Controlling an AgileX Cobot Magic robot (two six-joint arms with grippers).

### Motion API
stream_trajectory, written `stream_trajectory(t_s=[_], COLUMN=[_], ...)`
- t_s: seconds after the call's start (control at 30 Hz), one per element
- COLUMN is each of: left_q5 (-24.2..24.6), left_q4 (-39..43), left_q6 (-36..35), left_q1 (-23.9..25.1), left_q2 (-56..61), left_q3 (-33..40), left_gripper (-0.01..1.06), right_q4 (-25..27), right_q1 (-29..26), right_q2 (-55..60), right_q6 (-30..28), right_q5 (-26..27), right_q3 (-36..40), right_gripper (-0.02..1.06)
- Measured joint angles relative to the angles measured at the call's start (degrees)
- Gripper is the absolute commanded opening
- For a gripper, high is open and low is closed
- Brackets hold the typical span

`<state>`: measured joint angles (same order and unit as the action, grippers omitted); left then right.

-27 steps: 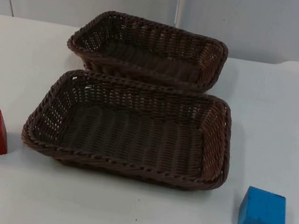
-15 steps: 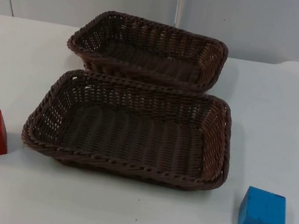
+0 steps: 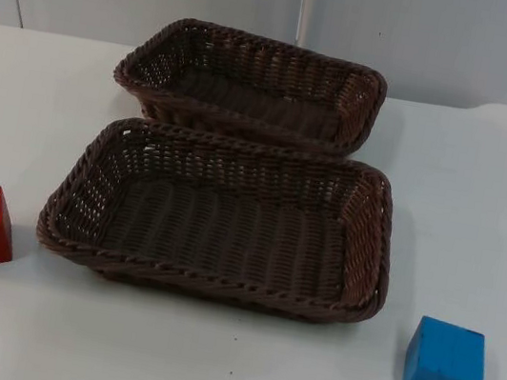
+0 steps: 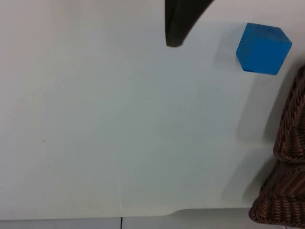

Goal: Pick up one cube with the left hand and place it into the upper basket. Pick up one cube with the right hand and place it into the lower basket.

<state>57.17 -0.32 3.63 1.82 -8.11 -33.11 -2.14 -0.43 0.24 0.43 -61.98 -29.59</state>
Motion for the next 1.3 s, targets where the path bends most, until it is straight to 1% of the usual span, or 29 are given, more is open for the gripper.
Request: stream_trajectory(t_s=[0.17,0.2,0.37,0.53,0.73,0.9,1.07,1.3], left_q5=[-3.99,-3.99,-7.72,-10.04,-11.38,-11.74,-13.23,-13.99], left_q4=[-1.02,-1.02,-5.07,-6.80,-7.92,-10.11,-10.46,-10.58], left_q6=[0.00,0.00,0.00,0.00,0.72,5.73,6.99,8.18], left_q1=[0.00,0.00,0.00,0.00,0.00,0.00,0.00,0.00], left_q2=[-7.56,-7.56,-15.33,-20.28,-24.79,-30.18,-34.47,-38.96], left_q3=[0.02,0.02,-0.06,-0.48,-2.06,-4.01,-5.36,-7.18], left_gripper=[1.05,1.05,1.05,1.05,1.05,1.05,1.05,1.05], right_q4=[0.00,0.00,0.00,0.00,0.00,0.00,0.00,0.00], right_q1=[0.00,0.00,0.00,0.00,0.00,0.00,0.00,0.00], right_q2=[0.00,0.00,0.00,0.00,0.00,0.00,0.00,0.00], right_q6=[0.00,0.00,0.00,0.00,0.00,0.00,0.00,0.00], right_q5=[0.00,0.00,0.00,0.00,0.00,0.00,0.00,0.00], right_q3=[0.00,0.00,0.00,0.00,0.00,0.00,0.00,0.00], right_gripper=[1.04,1.04,1.04,1.04,1.04,1.04,1.04,1.04])
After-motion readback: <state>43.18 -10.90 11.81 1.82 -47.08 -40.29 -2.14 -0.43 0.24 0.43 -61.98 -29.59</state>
